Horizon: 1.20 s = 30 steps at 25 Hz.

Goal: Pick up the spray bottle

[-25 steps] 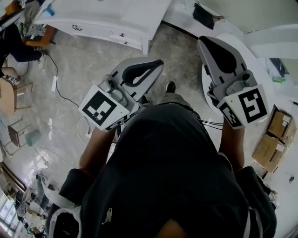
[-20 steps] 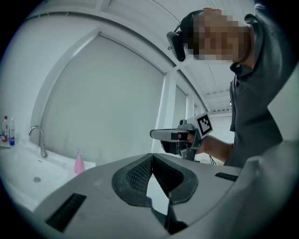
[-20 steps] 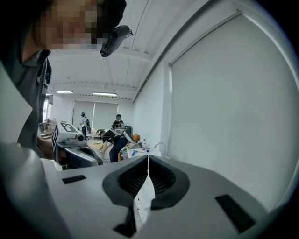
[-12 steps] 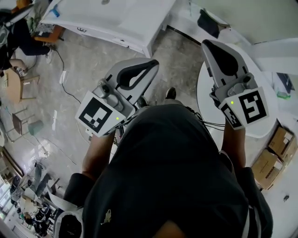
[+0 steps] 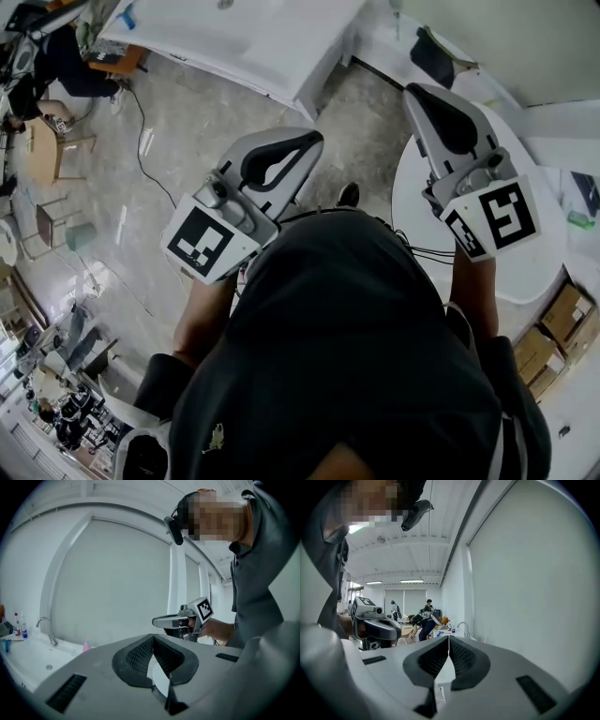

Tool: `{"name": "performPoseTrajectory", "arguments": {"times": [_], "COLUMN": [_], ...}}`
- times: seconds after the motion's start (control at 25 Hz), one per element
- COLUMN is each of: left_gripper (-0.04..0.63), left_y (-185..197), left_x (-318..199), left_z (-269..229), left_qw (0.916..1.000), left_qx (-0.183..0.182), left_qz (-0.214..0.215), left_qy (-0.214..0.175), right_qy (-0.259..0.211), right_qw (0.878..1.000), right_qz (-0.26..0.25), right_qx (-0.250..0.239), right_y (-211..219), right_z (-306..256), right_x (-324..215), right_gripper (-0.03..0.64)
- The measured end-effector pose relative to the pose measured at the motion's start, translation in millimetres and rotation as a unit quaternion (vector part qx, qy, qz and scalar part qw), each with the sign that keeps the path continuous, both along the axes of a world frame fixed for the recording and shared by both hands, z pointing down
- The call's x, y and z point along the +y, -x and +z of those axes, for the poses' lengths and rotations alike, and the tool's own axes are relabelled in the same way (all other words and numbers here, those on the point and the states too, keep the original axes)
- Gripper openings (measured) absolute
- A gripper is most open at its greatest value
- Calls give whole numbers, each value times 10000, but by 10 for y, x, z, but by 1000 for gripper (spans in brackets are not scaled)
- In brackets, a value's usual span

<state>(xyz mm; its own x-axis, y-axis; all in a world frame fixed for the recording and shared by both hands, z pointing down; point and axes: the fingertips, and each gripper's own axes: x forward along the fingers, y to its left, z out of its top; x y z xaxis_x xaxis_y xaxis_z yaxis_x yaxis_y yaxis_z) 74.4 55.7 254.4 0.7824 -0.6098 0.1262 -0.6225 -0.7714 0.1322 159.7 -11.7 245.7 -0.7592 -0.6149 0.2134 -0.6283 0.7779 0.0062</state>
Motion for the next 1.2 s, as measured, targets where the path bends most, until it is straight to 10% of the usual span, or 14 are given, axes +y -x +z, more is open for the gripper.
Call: {"name": "performPoseTrajectory", "arguments": {"times": [0.4, 1.2], "left_gripper": [6, 6], "left_y": [-175, 1272], "left_x": [62, -577], "left_z": [75, 81], "left_qw": [9995, 9955], "left_qx": [21, 350], "left_qz": [304, 879], "left_qy": [127, -103], "right_qy": [80, -134], "right_qw": [9997, 9954], "right_qz": [209, 785], "right_qx": [94, 533], "right_y": [-116, 1226], "right_z": [46, -185], "right_x": [45, -453], "right_gripper": [9, 9]}}
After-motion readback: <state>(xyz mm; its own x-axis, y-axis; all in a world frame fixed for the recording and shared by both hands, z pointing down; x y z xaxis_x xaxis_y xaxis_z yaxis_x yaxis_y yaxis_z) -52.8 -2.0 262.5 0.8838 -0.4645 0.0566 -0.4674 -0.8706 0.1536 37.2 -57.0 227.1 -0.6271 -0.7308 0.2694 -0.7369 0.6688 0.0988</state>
